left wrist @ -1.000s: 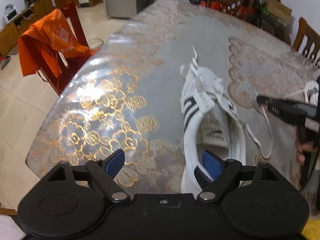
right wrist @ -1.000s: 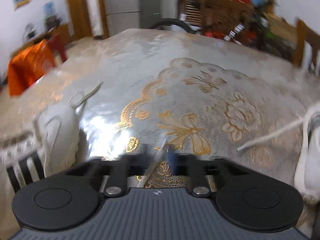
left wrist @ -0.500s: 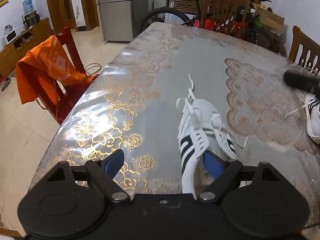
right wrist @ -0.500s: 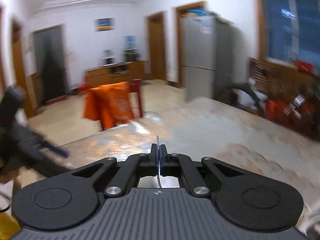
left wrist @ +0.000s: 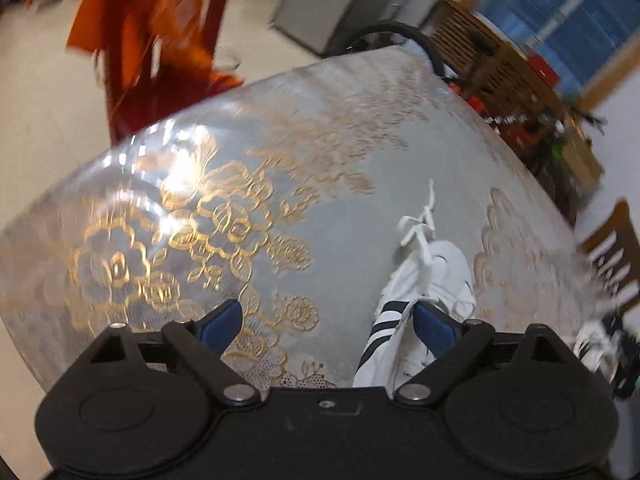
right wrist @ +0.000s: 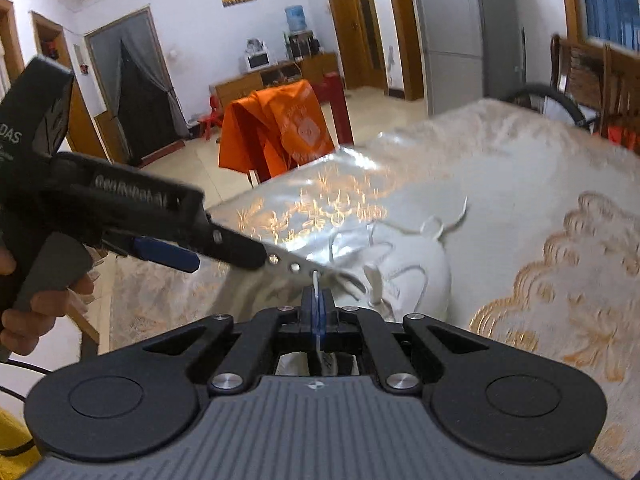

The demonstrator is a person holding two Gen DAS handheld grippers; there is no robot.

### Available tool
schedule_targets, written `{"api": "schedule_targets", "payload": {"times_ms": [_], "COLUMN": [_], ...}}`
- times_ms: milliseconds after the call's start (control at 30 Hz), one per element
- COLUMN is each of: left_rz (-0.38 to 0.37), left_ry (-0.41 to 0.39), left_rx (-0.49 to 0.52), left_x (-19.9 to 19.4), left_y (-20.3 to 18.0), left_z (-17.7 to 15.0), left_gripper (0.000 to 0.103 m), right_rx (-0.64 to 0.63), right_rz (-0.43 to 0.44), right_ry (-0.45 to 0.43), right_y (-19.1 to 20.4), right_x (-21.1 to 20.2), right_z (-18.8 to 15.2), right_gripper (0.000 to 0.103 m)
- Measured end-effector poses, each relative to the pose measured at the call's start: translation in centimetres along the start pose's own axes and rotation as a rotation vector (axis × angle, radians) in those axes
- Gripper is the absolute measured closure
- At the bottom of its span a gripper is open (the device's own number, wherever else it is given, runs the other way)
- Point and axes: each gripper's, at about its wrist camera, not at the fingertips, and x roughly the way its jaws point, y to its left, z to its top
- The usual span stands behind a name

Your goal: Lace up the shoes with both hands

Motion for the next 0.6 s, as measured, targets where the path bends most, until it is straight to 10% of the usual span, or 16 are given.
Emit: {"api": "schedule_targets", "payload": {"times_ms": [600], "left_rz": [0.012], "left_ry": [0.009], "left_rx": [-0.007], "left_x": [0.3], "left_y": [0.0], "left_z": [0.1], "left_gripper": [0.006], "right_rx": [-0.049], "right_rz": [0.023], "right_ry": [0.039], "right_y": [-0.1], "right_x": [1.6], "right_z": [0.9], "right_gripper": [0.102]}}
